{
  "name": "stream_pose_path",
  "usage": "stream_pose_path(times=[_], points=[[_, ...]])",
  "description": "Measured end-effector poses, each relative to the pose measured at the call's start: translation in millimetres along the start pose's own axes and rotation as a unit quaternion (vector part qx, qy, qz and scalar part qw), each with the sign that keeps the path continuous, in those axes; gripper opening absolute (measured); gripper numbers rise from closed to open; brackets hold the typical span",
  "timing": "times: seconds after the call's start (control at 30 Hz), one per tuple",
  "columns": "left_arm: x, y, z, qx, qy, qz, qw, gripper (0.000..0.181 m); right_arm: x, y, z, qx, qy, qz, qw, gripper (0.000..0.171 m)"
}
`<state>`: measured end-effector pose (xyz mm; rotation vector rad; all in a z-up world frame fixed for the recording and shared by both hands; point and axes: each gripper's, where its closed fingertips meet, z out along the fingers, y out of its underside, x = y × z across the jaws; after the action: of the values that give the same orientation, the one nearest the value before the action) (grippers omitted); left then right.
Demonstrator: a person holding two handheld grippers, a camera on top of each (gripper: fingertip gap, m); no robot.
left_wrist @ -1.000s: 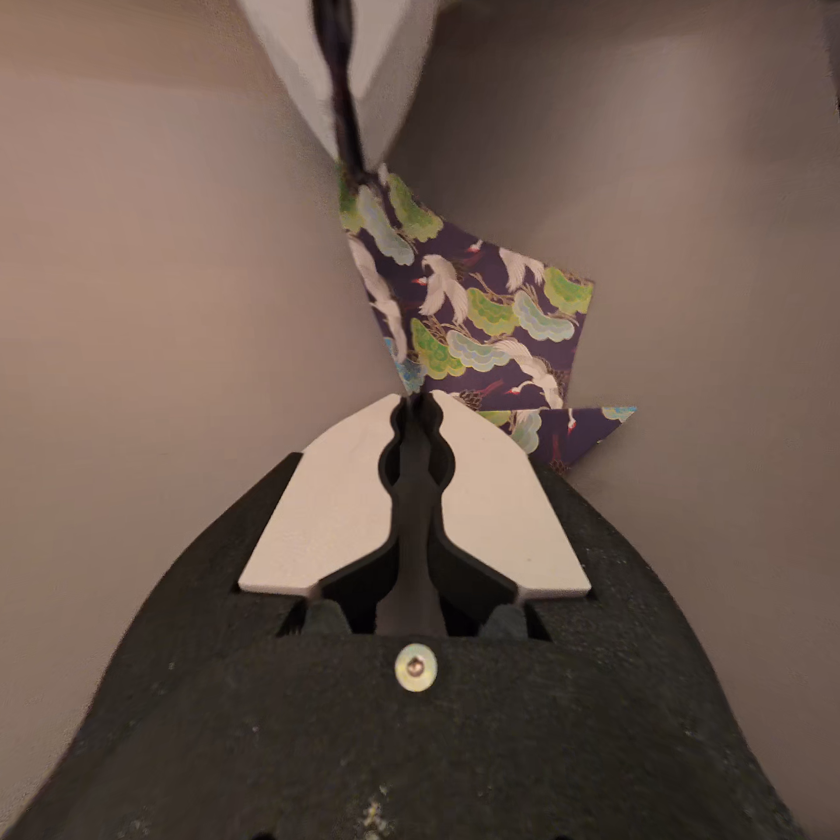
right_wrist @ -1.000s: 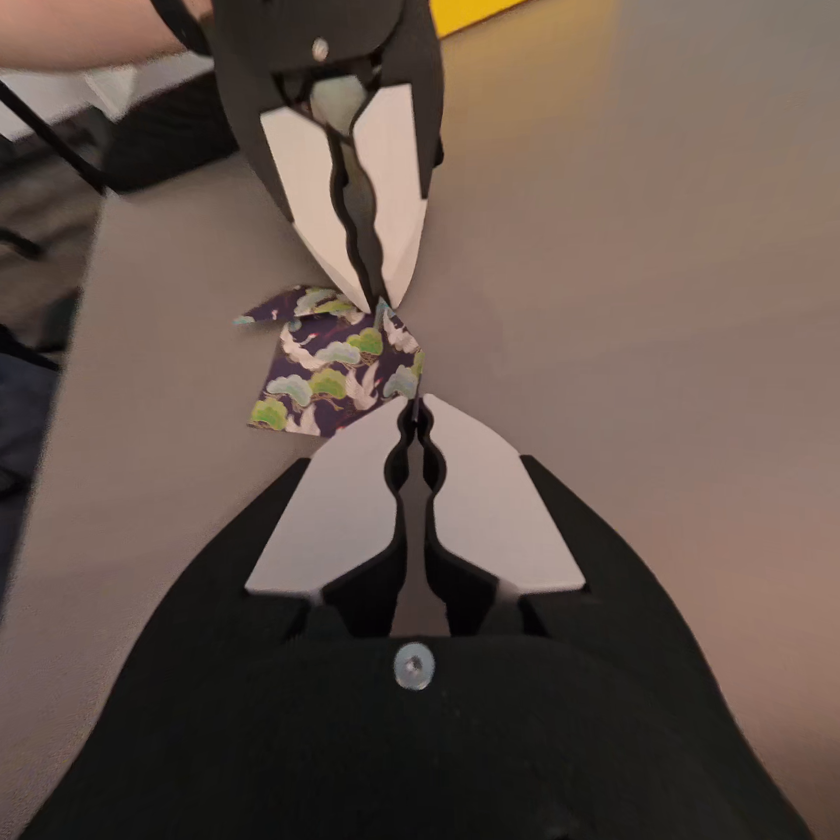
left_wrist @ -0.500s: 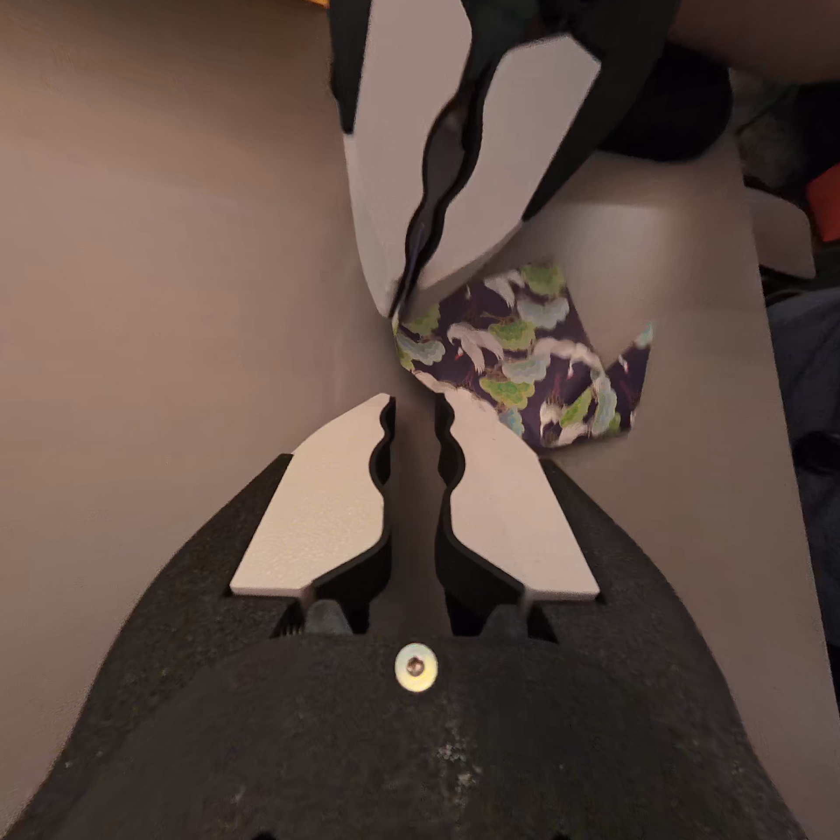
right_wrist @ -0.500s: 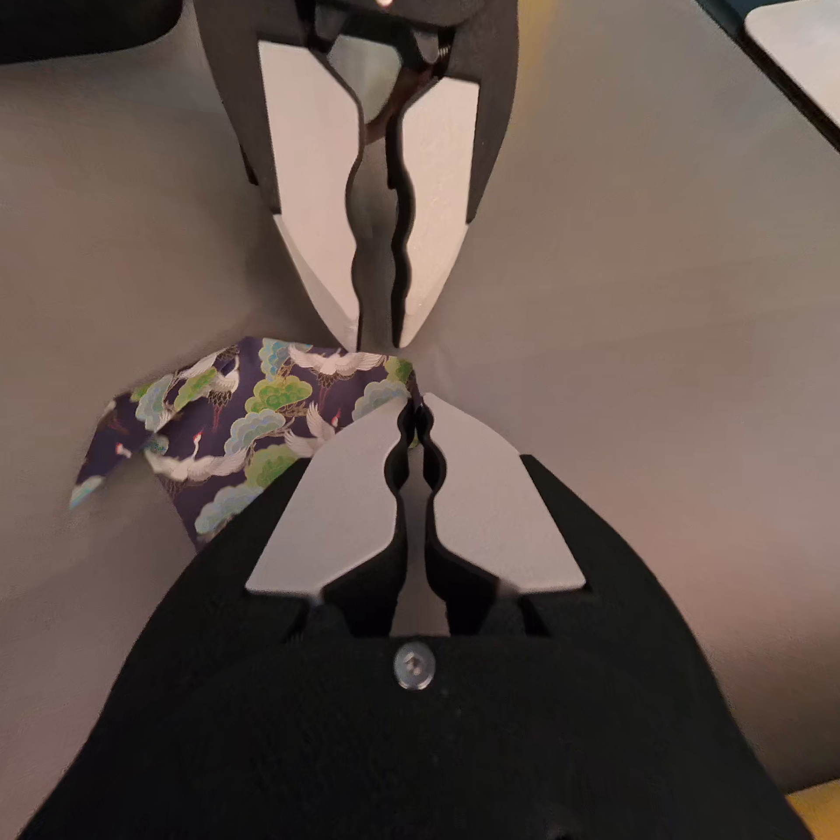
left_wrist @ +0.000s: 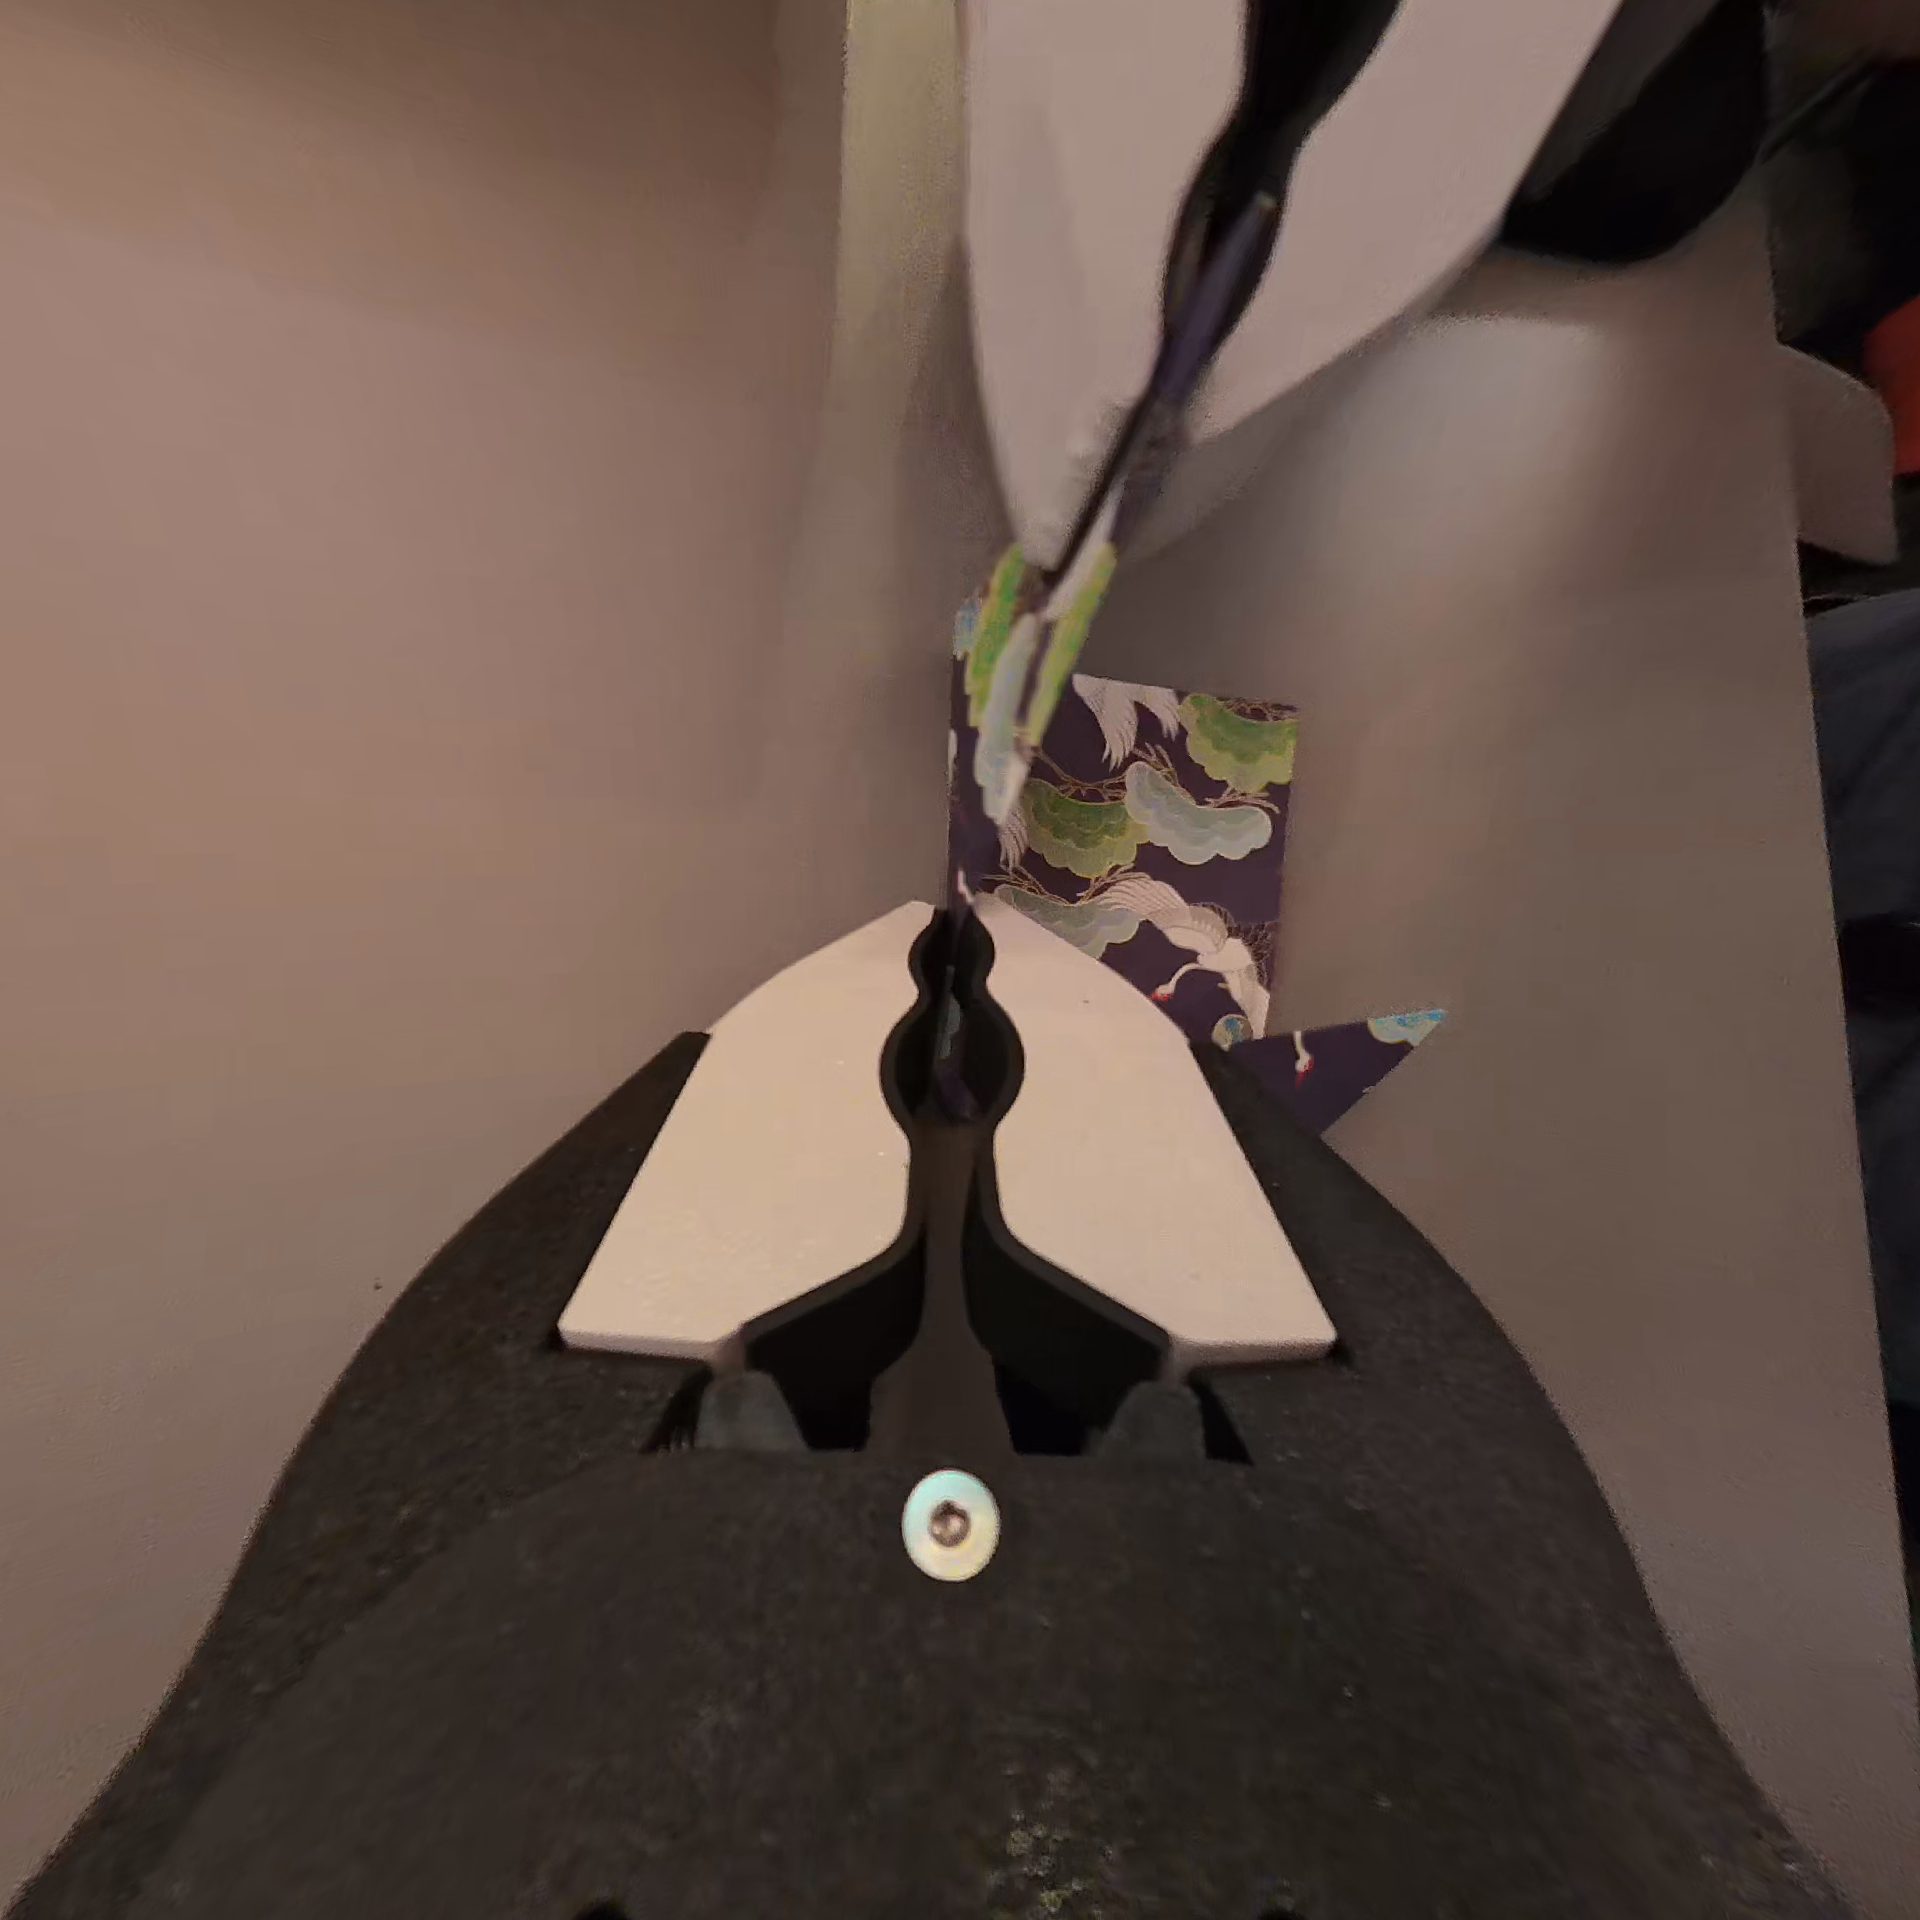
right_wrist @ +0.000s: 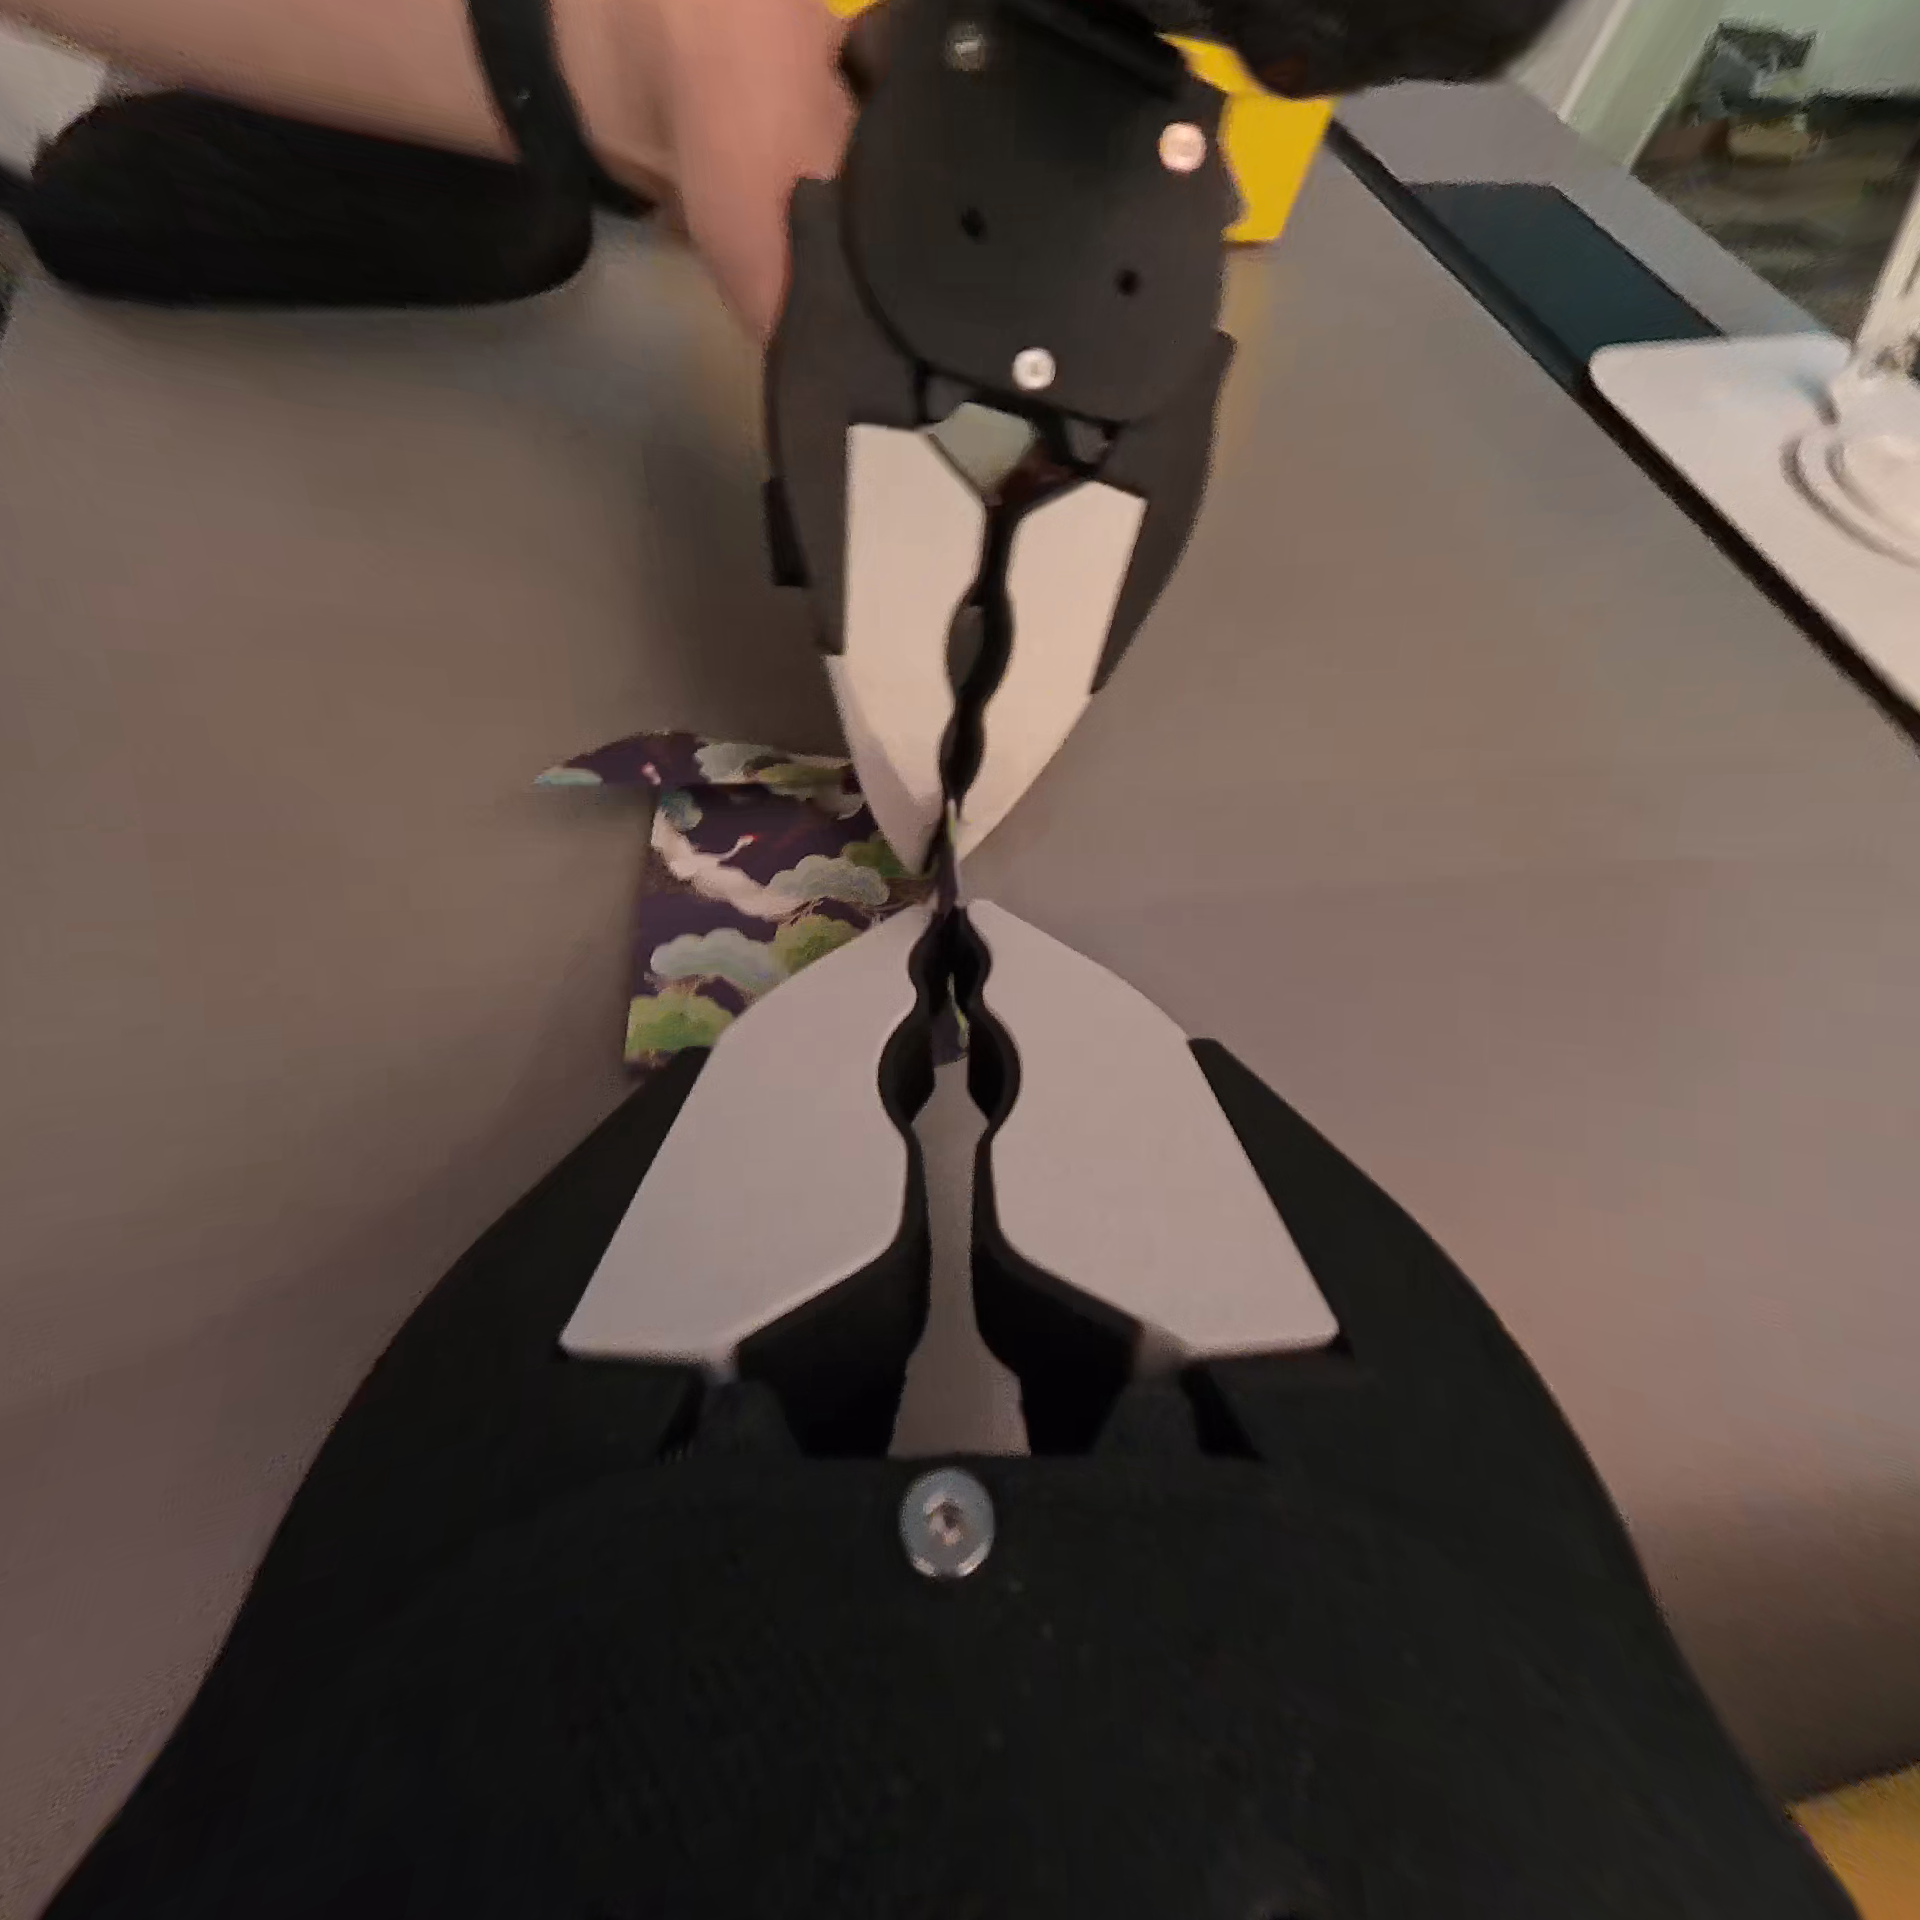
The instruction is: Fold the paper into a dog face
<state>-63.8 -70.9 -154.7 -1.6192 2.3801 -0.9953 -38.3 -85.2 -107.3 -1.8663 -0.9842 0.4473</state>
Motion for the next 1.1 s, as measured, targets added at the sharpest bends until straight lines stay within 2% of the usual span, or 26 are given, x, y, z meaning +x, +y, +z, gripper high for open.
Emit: stream_pose_path(times=[0.03,0.17,0.3,0.47,0.57,0.67,0.77,0.83,0.9,0.93,1.03,1.1], points=[[0,-1,1,0.003,0.002,0.004,1.000,0.000,-3,2,-1,-0.007,0.008,-0.031,0.999,0.001],[1,-1,1,0.003,-0.001,0.025,1.000,0.000,-9,-3,-4,-0.016,0.050,-0.139,0.989,0.009],[1,0,1,-0.015,-0.005,0.058,0.998,0.000,-14,-17,-8,-0.005,0.070,-0.208,0.976,0.014],[1,1,1,-0.049,0.000,0.096,0.994,0.000,1,-5,-4,-0.070,0.090,-0.244,0.963,0.011],[1,1,2,-0.065,0.001,0.113,0.991,0.000,1,-15,-5,-0.050,0.071,-0.230,0.969,0.023],[1,2,2,-0.079,-0.004,0.130,0.988,0.000,13,-28,-3,-0.056,0.063,-0.184,0.979,0.047],[1,1,2,-0.081,-0.009,0.140,0.987,0.000,16,-7,5,-0.137,-0.004,-0.105,0.985,0.035],[0,1,2,-0.074,-0.012,0.141,0.987,0.000,18,6,6,-0.161,-0.025,-0.057,0.985,0.028],[0,1,2,-0.064,-0.013,0.140,0.988,0.000,14,9,8,-0.142,-0.047,-0.027,0.988,0.020],[0,0,2,-0.058,-0.013,0.137,0.989,0.000,10,5,9,-0.118,-0.059,-0.021,0.991,0.001],[-4,-1,2,-0.040,-0.018,0.114,0.993,0.000,13,4,10,-0.097,-0.036,-0.019,0.994,0.001],[-7,-5,2,-0.018,-0.015,0.081,0.996,0.007,15,7,9,-0.102,-0.019,-0.029,0.994,0.001]])
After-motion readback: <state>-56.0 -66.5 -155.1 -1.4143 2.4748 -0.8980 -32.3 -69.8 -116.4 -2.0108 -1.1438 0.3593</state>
